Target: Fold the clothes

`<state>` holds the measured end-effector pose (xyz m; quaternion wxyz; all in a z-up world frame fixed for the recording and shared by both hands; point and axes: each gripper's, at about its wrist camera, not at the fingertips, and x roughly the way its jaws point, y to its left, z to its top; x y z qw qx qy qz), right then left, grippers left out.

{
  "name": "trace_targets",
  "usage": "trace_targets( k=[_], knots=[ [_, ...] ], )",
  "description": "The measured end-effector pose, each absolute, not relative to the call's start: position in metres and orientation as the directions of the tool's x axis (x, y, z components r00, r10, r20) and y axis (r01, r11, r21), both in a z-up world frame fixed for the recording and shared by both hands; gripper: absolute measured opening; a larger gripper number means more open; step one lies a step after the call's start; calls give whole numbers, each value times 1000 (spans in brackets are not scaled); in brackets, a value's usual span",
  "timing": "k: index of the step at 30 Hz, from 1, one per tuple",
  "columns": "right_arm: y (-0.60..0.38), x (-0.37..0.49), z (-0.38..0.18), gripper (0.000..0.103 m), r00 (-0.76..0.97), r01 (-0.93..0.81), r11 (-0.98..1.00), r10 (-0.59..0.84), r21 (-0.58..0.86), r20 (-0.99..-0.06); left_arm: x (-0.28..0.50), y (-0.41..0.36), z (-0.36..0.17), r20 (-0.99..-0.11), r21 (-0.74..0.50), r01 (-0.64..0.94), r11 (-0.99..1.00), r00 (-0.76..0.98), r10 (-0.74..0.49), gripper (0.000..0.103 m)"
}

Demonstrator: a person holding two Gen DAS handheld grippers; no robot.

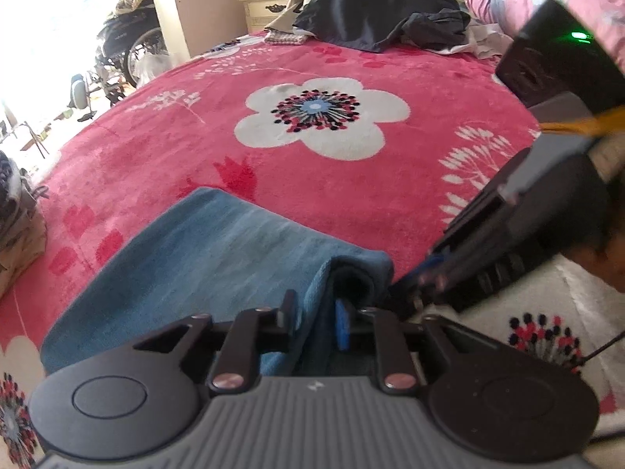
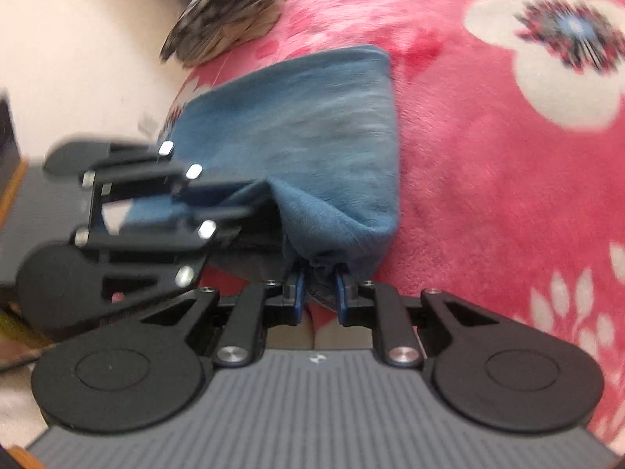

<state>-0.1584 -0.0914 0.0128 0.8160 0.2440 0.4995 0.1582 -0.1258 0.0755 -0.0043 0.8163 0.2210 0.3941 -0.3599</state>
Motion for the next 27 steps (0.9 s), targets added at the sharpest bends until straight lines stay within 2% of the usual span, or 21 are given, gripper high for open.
trace_targets(
  k=[1, 4, 10, 13, 16, 18, 23, 27],
  knots=[
    [-98, -158, 10, 14, 454, 20, 806, 519, 591, -724, -127, 78, -4, -802, 64, 766, 640, 421, -423, 39],
    [-109, -156, -1, 14, 465, 103, 721, 574, 685, -674, -132, 80, -3, -806, 51, 784, 618, 398, -438, 53],
    [-119, -151, -17, 19, 489, 224, 565, 639, 794, -593, -134, 74, -8, -818, 58, 792, 608, 387, -426, 60],
    [-127, -153, -19, 21, 509, 266, 481, 666, 835, -546, -130, 69, -12, -818, 57, 777, 627, 396, -417, 60],
    [-136, -157, -19, 36, 544, 277, 401, 684, 873, -487, -125, 64, -18, -821, 42, 762, 646, 394, -412, 60],
    [-142, -160, -17, 42, 570, 277, 357, 686, 892, -452, -123, 63, -21, -823, 36, 767, 641, 387, -416, 62],
    [-159, -169, -11, 42, 625, 278, 325, 653, 904, -428, -124, 67, -18, -828, 28, 783, 622, 366, -424, 60],
    [-170, -172, -12, 42, 642, 301, 309, 633, 902, -432, -119, 80, -12, -826, -37, 770, 637, 336, -453, 58]
  ],
)
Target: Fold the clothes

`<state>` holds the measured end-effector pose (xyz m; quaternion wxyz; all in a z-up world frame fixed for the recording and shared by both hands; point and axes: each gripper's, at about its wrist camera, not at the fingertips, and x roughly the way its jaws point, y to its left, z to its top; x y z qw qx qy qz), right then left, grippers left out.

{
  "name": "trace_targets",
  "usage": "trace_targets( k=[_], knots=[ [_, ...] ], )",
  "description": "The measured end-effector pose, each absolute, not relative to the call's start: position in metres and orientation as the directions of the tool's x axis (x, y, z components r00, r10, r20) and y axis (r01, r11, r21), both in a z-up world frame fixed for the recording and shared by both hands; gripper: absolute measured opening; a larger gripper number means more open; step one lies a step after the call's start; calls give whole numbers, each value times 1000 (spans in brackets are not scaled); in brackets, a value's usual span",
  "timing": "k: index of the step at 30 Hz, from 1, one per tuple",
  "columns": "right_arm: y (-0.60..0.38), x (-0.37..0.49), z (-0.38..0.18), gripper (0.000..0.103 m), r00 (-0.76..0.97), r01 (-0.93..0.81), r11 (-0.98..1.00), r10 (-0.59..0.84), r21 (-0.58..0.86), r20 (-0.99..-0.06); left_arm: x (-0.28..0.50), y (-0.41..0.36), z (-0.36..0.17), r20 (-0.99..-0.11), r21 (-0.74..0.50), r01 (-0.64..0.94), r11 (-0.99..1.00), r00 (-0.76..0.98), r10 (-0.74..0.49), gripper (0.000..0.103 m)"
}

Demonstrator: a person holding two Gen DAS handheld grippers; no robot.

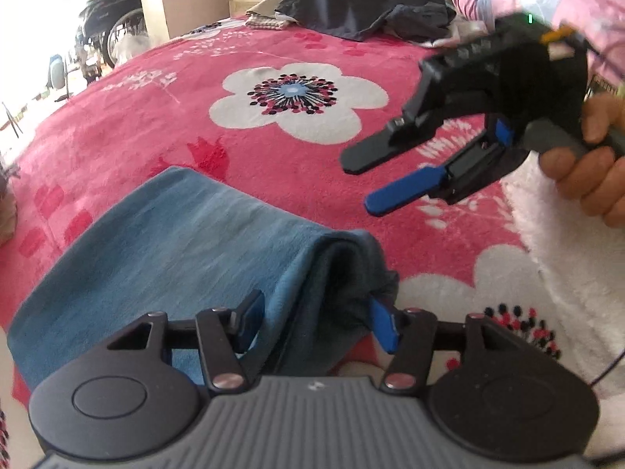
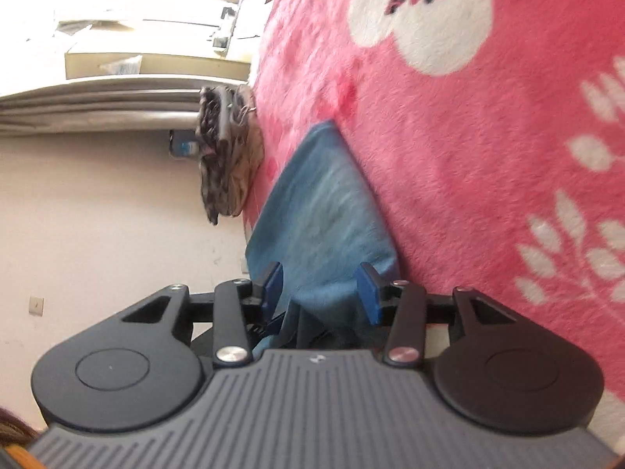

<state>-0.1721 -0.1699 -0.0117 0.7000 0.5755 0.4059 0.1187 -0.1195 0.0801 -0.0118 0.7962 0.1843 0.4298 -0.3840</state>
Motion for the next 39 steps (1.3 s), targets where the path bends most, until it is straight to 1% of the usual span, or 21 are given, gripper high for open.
trace_targets(
  k=[2, 4, 7, 10, 12, 14, 16, 18, 22, 27, 29, 30, 31, 32, 33, 34, 37, 39],
  knots=[
    [-168, -171, -17, 42, 631, 322, 298, 640, 899, -439, -116, 85, -11, -825, -72, 749, 658, 326, -462, 58],
    [-165, -170, -21, 42, 616, 331, 292, 653, 897, -440, -115, 85, -12, -826, -81, 743, 665, 323, -462, 58],
    [-159, -167, -23, 42, 599, 332, 294, 668, 896, -441, -120, 77, -14, -828, -65, 762, 644, 319, -461, 62],
    [-162, -169, -21, 42, 601, 340, 302, 659, 891, -453, -122, 66, -18, -830, -32, 775, 631, 331, -450, 62],
    [-165, -171, -21, 42, 609, 351, 295, 650, 889, -456, -121, 62, -19, -831, -39, 779, 626, 322, -454, 63],
    [-167, -171, -23, 42, 612, 360, 295, 641, 885, -463, -120, 62, -17, -830, -72, 783, 618, 296, -473, 65],
    [-168, -170, -25, 42, 611, 368, 293, 639, 882, -467, -121, 63, -14, -829, -101, 787, 608, 272, -489, 70],
    [-167, -169, -26, 42, 608, 370, 291, 642, 882, -467, -123, 64, -12, -828, -118, 791, 601, 256, -499, 72],
    [-165, -166, -26, 42, 602, 363, 295, 650, 884, -464, -125, 59, -15, -833, -102, 777, 621, 275, -480, 73],
    [-166, -168, -24, 42, 603, 362, 301, 646, 882, -467, -127, 43, -24, -840, -21, 765, 644, 335, -426, 70],
    [-168, -170, -24, 42, 606, 363, 304, 641, 881, -471, -129, 40, -25, -840, 16, 771, 637, 356, -410, 63],
    [-168, -171, -24, 42, 608, 364, 305, 638, 880, -472, -131, 40, -24, -841, 37, 776, 629, 364, -400, 56],
    [-169, -171, -24, 42, 610, 365, 305, 635, 879, -474, -132, 40, -24, -842, 60, 780, 623, 375, -389, 47],
    [-169, -171, -24, 42, 611, 366, 306, 633, 879, -475, -133, 41, -23, -843, 89, 783, 616, 388, -372, 41],
    [-170, -171, -24, 42, 612, 366, 307, 632, 879, -476, -134, 41, -23, -845, 123, 782, 611, 405, -349, 30],
    [-170, -171, -24, 42, 611, 366, 308, 632, 878, -476, -134, 41, -23, -847, 158, 779, 607, 423, -322, 26],
    [-171, -171, -23, 42, 608, 362, 320, 631, 875, -482, -138, 42, -26, -842, 226, 780, 583, 457, -285, 21],
    [-171, -172, -21, 42, 599, 357, 349, 626, 866, -499, -146, 40, -28, -826, 297, 787, 541, 495, -268, 19]
  ],
)
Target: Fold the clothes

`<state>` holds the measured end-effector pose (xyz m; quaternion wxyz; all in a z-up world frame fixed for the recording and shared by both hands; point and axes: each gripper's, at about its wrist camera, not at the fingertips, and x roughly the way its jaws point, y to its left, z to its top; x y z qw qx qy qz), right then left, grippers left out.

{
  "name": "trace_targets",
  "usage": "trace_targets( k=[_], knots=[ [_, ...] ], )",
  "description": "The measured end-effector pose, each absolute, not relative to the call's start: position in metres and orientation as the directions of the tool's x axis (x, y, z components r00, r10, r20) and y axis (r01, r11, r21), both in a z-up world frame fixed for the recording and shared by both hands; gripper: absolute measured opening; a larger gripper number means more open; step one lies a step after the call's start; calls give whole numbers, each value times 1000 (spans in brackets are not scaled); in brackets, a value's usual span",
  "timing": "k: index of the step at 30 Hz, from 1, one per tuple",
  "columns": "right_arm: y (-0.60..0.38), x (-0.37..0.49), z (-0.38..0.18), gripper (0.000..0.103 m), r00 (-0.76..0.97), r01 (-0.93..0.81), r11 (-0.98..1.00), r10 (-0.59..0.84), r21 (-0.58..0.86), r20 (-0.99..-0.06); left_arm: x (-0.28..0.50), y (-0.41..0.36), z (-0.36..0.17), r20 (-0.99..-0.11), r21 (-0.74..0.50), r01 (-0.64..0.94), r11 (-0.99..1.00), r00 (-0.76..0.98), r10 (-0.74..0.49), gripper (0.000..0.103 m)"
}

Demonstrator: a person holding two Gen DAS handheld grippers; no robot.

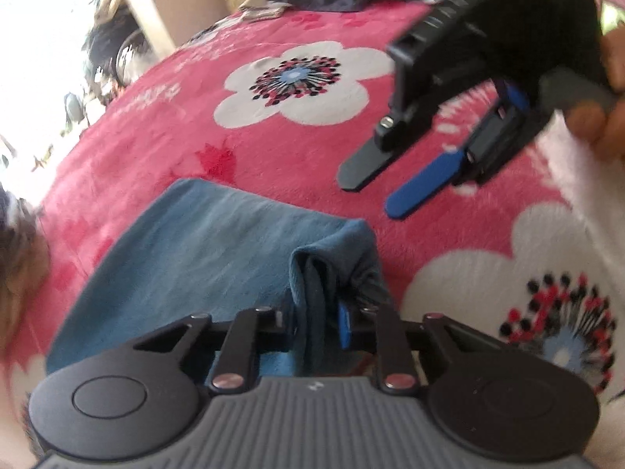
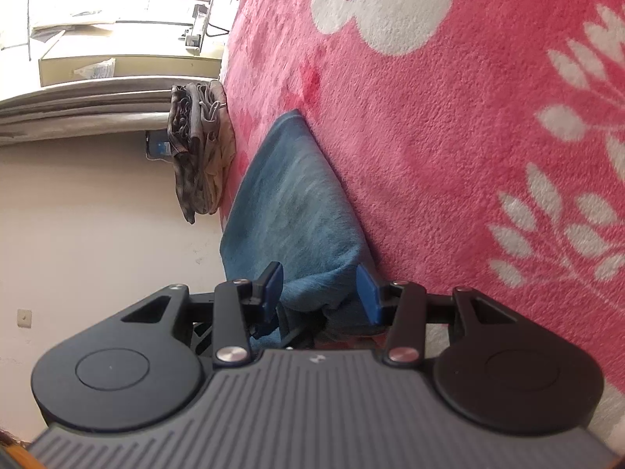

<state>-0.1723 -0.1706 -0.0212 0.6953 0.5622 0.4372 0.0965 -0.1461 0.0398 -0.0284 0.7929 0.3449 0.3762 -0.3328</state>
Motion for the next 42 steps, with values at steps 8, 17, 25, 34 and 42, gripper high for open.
trace_targets(
  k=[8, 17, 25, 34, 42],
  knots=[
    [-148, -169, -17, 18, 449, 295, 585, 613, 755, -651, -149, 49, -28, -805, 299, 801, 518, 503, -314, 17],
    [-126, -163, -34, 6, 450, 309, 545, 638, 779, -625, -149, 71, -16, -803, 209, 828, 521, 449, -392, 31],
    [-122, -171, -25, 6, 500, 283, 546, 617, 788, -607, -151, 82, -21, -803, 268, 808, 525, 488, -341, 36],
    [-124, -176, -31, 6, 549, 329, 443, 629, 834, -550, -158, 91, -1, -683, 288, 732, 618, 609, -404, 7],
    [-104, -181, -49, 6, 646, 411, 297, 573, 862, -505, -168, 99, 7, -684, 270, 755, 597, 587, -433, 7]
  ],
)
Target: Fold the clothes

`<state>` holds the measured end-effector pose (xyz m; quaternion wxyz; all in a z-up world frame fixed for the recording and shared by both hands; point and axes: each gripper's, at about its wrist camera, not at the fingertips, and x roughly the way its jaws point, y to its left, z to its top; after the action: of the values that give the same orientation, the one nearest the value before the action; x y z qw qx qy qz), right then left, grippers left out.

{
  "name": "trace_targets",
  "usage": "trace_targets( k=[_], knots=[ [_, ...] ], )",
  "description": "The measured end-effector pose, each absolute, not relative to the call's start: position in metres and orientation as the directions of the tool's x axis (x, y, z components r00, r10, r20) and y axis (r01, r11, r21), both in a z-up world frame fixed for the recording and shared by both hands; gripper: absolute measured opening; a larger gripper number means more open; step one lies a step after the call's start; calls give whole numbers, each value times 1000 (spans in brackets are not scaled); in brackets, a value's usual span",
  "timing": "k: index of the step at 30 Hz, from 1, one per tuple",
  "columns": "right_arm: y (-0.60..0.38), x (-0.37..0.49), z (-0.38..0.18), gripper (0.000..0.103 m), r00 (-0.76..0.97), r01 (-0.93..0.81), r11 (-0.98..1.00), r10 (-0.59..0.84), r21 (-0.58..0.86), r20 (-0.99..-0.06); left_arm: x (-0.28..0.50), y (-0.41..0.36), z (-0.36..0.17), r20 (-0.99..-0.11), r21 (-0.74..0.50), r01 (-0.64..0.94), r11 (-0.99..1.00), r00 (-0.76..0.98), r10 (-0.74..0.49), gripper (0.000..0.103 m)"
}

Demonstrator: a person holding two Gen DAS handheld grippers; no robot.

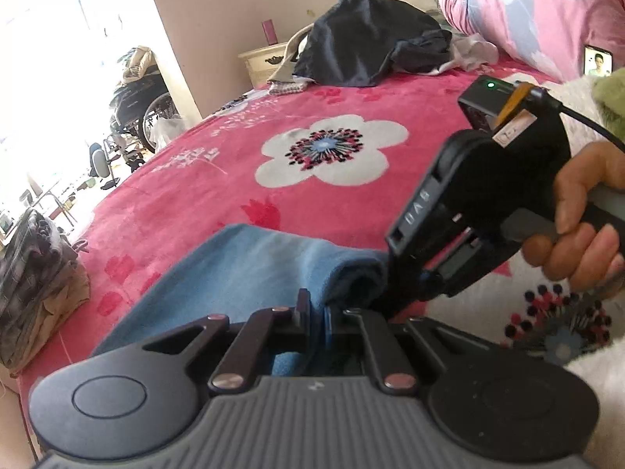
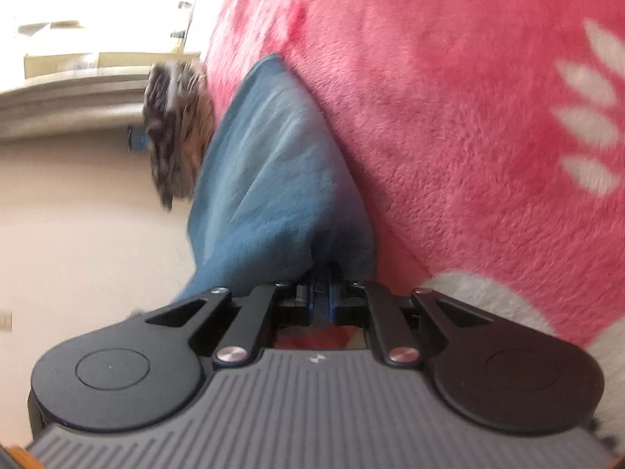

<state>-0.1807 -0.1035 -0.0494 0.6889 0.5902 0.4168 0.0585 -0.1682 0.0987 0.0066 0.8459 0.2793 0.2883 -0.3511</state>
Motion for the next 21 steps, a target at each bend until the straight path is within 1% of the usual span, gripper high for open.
trace_targets(
  k=[3, 4, 6, 8, 11, 12, 14, 16, 17, 19, 21],
  knots=[
    [-104, -197, -58, 6, 761, 400, 93, 520, 912, -387, -168, 102, 6, -685, 269, 756, 597, 586, -433, 7],
    [-104, -201, -62, 6, 786, 401, 43, 497, 915, -368, -168, 101, 5, -690, 269, 760, 591, 581, -432, 7],
    [-106, -206, -72, 6, 805, 415, -16, 473, 910, -358, -169, 97, -6, -710, 285, 778, 560, 564, -422, 7],
    [-106, -209, -85, 6, 812, 439, -88, 464, 894, -353, -175, 92, -24, -723, 340, 788, 513, 568, -393, 7],
    [-112, -209, -84, 6, 783, 495, -90, 477, 865, -399, -181, 89, -41, -723, 406, 788, 462, 587, -365, 9],
    [-116, -209, -78, 7, 764, 514, -58, 484, 856, -427, -181, 90, -43, -721, 414, 789, 454, 589, -365, 9],
    [-130, -207, -57, 7, 714, 540, 74, 488, 839, -502, -181, 90, -43, -722, 420, 791, 445, 588, -364, 10],
    [-146, -207, -27, 7, 703, 518, 231, 434, 824, -563, -182, 91, -43, -723, 428, 794, 432, 587, -363, 11],
    [-151, -205, -11, 7, 711, 490, 312, 397, 814, -580, -182, 91, -44, -724, 430, 796, 426, 586, -364, 12],
    [-157, -197, 22, 7, 735, 401, 477, 342, 782, -586, -182, 90, -45, -726, 435, 799, 415, 583, -363, 15],
    [-140, -175, 43, 7, 704, 253, 616, 412, 746, -579, -183, 88, -46, -726, 447, 800, 400, 586, -359, 17]
  ],
)
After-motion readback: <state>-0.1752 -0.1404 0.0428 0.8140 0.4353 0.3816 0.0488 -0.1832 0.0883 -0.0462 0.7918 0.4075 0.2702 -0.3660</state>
